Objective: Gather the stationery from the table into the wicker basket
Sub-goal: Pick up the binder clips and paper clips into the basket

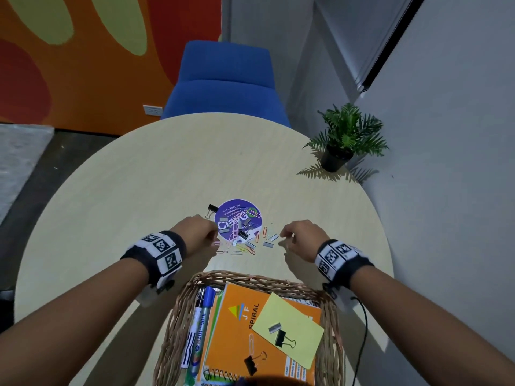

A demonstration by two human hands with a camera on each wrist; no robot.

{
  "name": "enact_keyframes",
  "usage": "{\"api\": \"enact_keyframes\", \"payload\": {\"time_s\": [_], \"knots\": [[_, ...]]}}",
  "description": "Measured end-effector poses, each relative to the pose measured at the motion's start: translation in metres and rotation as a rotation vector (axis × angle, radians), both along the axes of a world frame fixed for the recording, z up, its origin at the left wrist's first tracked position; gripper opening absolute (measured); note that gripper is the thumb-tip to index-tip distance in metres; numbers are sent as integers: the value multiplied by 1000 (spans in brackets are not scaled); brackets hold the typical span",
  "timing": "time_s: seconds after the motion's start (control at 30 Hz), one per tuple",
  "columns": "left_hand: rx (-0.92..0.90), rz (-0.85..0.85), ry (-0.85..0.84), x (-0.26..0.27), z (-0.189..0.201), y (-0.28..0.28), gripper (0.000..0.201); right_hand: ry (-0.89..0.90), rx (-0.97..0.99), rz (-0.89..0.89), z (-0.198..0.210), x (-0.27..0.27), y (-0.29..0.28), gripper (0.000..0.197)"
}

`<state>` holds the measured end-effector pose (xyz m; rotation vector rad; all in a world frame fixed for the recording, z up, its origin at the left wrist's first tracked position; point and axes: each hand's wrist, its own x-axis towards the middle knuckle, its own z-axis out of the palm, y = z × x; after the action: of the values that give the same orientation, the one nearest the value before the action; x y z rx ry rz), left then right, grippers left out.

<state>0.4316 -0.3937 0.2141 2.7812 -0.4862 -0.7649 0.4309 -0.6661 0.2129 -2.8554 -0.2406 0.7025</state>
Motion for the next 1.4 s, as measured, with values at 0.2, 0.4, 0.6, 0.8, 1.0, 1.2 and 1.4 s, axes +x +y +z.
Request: {"api": "enact_keyframes", "payload": {"time_s": [0.2,0.4,0.6,0.8,1.0,1.2,1.4], "knots": [[-225,17,-116,-39,40,-3,17,19,-104,38,-28,31,12,21],[-352,-3,-48,-97,38,-27,4,-14,-166,87,-46,38,19,12],[-287,-89,52,-123,21,-43,15,-3,-173,110,-41,35,15,4],[-142,54,-169,-49,24,-25,12,24,9,168,17,10,5,12],[136,-213,-28,18,5,-48,25,138,36,345,45,-73,5,9],[234,-306,17,19,-12,-70,32,172,62,352,40,-99,-7,30],[283,-327,10,21,-17,-77,30,82,132,135,39,-66,-18,21]]}}
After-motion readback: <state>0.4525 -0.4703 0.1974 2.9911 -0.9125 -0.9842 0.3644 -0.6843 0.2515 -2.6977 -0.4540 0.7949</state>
